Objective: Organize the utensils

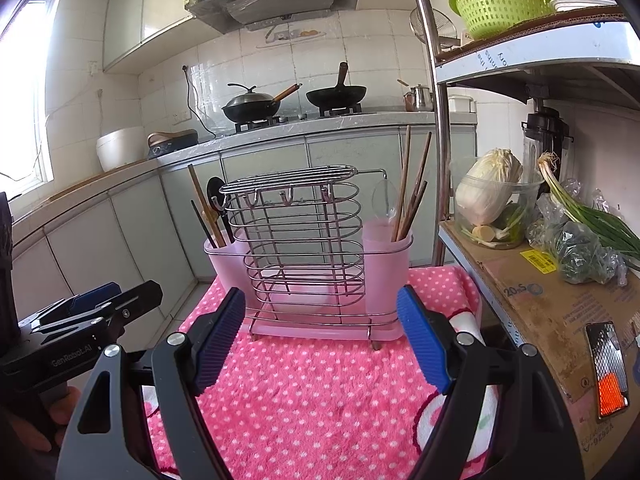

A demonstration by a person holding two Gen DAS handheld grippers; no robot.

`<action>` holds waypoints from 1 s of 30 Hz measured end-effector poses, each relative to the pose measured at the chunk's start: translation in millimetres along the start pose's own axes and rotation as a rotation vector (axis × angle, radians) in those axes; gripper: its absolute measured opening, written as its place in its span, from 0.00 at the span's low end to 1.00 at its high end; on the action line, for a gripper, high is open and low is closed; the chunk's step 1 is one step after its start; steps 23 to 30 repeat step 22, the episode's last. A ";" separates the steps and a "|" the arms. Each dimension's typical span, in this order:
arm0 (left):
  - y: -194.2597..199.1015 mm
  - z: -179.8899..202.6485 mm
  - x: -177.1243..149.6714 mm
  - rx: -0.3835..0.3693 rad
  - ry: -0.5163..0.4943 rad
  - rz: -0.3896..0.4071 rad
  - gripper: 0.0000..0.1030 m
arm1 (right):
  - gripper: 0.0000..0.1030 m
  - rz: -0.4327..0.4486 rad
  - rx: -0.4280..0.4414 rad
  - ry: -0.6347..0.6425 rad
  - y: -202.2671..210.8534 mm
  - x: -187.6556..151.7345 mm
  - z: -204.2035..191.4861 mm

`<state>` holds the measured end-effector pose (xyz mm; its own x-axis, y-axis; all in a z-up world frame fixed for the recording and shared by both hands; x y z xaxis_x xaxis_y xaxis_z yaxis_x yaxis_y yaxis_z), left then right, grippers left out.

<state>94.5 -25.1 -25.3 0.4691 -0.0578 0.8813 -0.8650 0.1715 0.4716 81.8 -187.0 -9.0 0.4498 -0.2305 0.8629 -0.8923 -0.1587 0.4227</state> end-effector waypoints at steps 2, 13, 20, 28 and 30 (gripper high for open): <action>0.0 0.1 0.2 0.001 -0.003 0.001 0.76 | 0.76 0.000 0.000 0.000 -0.1 0.0 -0.2; -0.9 -1.7 0.9 0.010 0.003 0.008 0.76 | 0.76 0.000 -0.002 0.003 -0.8 -0.2 -1.2; -6.7 -2.5 -0.6 0.013 0.012 -0.011 0.76 | 0.76 -0.009 -0.003 0.005 -4.5 0.1 -0.6; -8.8 -2.7 -1.3 0.012 0.012 -0.015 0.76 | 0.76 -0.012 -0.004 0.004 -6.3 0.1 1.1; -8.8 -2.7 -1.3 0.012 0.012 -0.015 0.76 | 0.76 -0.012 -0.004 0.004 -6.3 0.1 1.1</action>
Point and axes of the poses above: each gripper's, at about its wrist camera, not at the fingertips, and y roughly against the way its jaws point, z to its right, x to its top, the point moved 7 cm from there along -y, roughly the way its jaws point, and after that the axes turned 9 degrees about -y, right-handed, at the moved point
